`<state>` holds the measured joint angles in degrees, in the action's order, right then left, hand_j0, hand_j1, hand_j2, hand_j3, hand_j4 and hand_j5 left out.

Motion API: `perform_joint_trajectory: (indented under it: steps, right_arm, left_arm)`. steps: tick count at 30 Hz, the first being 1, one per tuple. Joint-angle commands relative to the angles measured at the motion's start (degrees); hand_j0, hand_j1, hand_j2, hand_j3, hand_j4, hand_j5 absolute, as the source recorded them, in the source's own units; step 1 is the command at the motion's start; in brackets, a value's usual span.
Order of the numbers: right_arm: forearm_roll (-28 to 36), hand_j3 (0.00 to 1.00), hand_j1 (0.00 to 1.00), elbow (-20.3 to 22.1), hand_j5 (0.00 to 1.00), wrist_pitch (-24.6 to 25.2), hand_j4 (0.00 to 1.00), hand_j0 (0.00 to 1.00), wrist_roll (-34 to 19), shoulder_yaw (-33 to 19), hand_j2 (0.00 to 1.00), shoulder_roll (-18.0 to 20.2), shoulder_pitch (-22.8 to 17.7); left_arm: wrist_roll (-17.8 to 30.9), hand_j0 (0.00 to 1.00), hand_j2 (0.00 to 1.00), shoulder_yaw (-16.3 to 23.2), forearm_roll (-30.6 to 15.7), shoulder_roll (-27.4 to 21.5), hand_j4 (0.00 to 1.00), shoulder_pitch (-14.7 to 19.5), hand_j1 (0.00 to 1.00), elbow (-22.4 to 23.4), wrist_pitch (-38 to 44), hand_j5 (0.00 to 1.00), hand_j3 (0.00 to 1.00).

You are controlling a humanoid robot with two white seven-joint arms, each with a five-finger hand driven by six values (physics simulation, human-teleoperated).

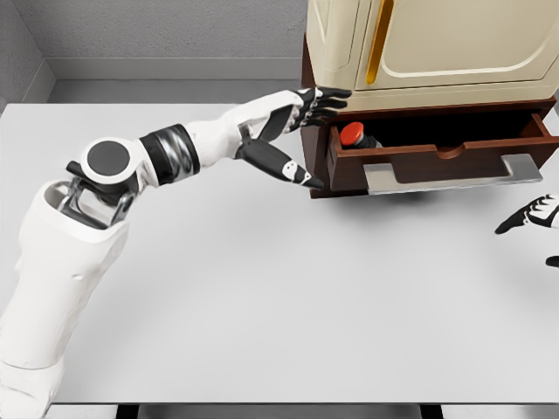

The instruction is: Put the switch into the drawer with left arm, and close the drawer with right arm

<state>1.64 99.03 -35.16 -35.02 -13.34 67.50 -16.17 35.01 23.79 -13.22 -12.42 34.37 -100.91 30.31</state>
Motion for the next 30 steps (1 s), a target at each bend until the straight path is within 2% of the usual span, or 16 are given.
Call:
perform_joint_trajectory:
  steps: [1, 2, 4, 8, 13, 23, 30]
  right_arm:
    - [0.38, 0.83, 0.83, -0.07, 0.83, 0.16, 0.83, 0.83, 0.02, 0.06, 0.83, 0.0, 0.0]
    - [0.38, 0.83, 0.83, 0.02, 0.83, 0.16, 0.83, 0.83, 0.02, 0.06, 0.83, -0.09, 0.0]
    - [0.38, 0.83, 0.83, 0.02, 0.83, 0.16, 0.83, 0.83, 0.02, 0.06, 0.83, -0.53, 0.0]
    - [0.38, 0.83, 0.83, 0.02, 0.83, 0.16, 0.83, 0.83, 0.02, 0.06, 0.83, -0.53, -0.09]
    - [0.38, 0.83, 0.83, 0.02, 0.83, 0.16, 0.83, 0.83, 0.02, 0.15, 0.83, -0.53, -0.18]
    - [0.38, 0.85, 0.85, 0.02, 0.85, 0.16, 0.85, 0.85, 0.02, 0.06, 0.85, -0.62, -0.18]
    - [0.38, 0.85, 0.85, 0.02, 0.85, 0.16, 0.85, 0.85, 0.02, 0.24, 0.85, -0.62, -0.35]
  left_arm:
    - [-0.01, 1.0, 1.0, 0.64, 0.21, 1.34, 1.0, 0.09, 1.0, 0.1, 0.1, 1.0, 1.0]
    - [-0.01, 1.0, 1.0, 0.73, 0.39, 1.43, 1.0, 0.26, 1.0, 0.45, 0.1, 1.0, 1.0]
    - [-0.01, 1.0, 1.0, 2.05, 4.69, 3.28, 1.0, 0.62, 1.0, 1.68, 0.1, 1.0, 1.0]
    - [-0.01, 1.0, 1.0, 3.01, 5.57, 3.98, 1.0, 0.79, 1.0, 3.97, 0.01, 1.0, 1.0]
    - [-0.01, 1.0, 1.0, 3.72, 7.68, 6.0, 1.0, 0.79, 1.0, 4.76, -0.17, 1.0, 1.0]
    - [-0.01, 1.0, 1.0, 4.16, 7.59, 6.79, 1.0, 0.44, 1.0, 0.01, -0.08, 1.0, 1.0]
    - [-0.01, 1.0, 1.0, 4.42, 7.33, 8.38, 1.0, 0.44, 1.0, -0.07, -0.17, 1.0, 1.0]
